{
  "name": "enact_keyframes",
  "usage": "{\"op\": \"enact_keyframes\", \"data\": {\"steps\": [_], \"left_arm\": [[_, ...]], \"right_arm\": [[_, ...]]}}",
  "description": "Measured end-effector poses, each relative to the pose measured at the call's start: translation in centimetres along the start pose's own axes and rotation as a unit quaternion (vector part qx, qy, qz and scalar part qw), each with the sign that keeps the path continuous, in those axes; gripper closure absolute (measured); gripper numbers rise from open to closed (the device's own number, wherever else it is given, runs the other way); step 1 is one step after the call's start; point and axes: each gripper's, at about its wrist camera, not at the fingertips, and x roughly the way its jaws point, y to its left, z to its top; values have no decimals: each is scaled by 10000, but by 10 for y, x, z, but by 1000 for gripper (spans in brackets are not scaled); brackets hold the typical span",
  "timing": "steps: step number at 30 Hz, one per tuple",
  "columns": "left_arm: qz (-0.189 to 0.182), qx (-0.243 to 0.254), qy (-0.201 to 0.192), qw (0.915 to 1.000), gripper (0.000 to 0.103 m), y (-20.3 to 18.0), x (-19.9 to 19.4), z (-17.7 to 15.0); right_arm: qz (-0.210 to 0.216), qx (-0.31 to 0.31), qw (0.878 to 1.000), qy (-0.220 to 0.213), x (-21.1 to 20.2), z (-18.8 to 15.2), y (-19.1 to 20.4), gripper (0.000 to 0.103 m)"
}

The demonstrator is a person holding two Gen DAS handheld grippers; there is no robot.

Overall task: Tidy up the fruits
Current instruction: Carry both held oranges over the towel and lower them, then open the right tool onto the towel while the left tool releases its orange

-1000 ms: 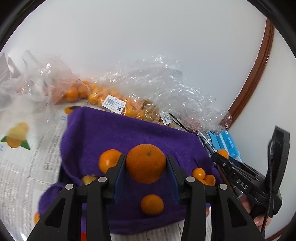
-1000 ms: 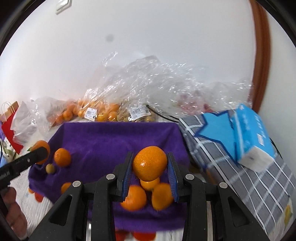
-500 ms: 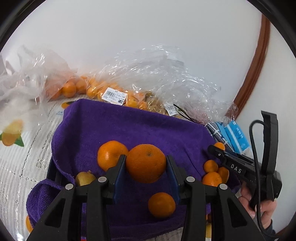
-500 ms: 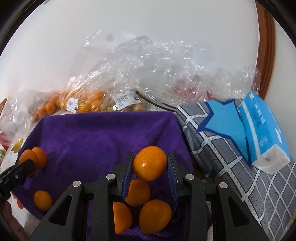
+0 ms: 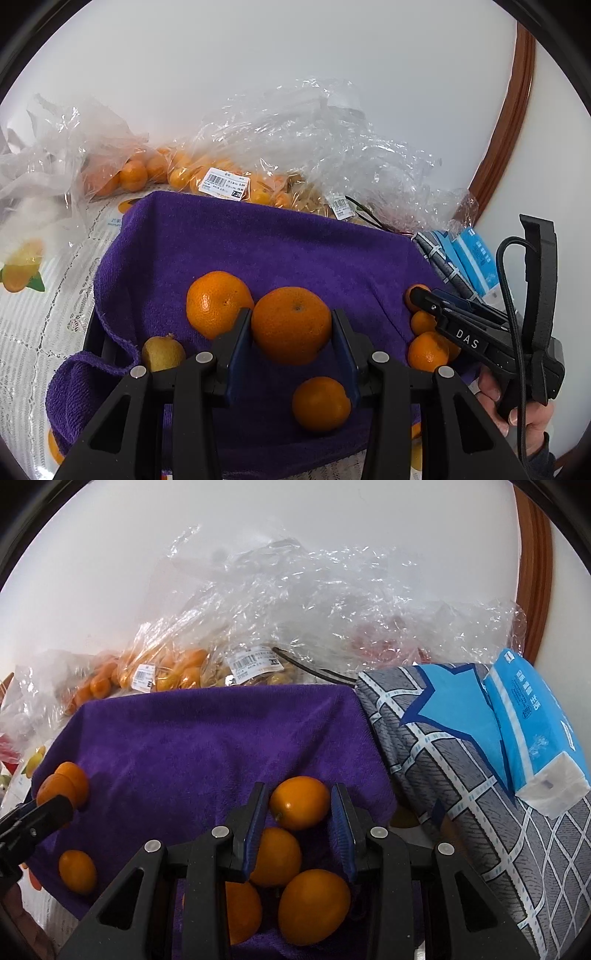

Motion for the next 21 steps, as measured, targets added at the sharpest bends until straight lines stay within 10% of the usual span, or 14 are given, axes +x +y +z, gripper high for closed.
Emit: {"op": "enact_keyframes", "data": {"steps": [8, 21], "left_arm": [[-26, -47, -19, 10000, 63, 2, 0, 0], [-123, -109, -73, 9998, 55, 3, -2, 3]], "right_arm": [[-151, 53, 9998, -110, -11, -4, 1, 42], [-525, 101, 9973, -504, -58, -15, 0, 32]]}}
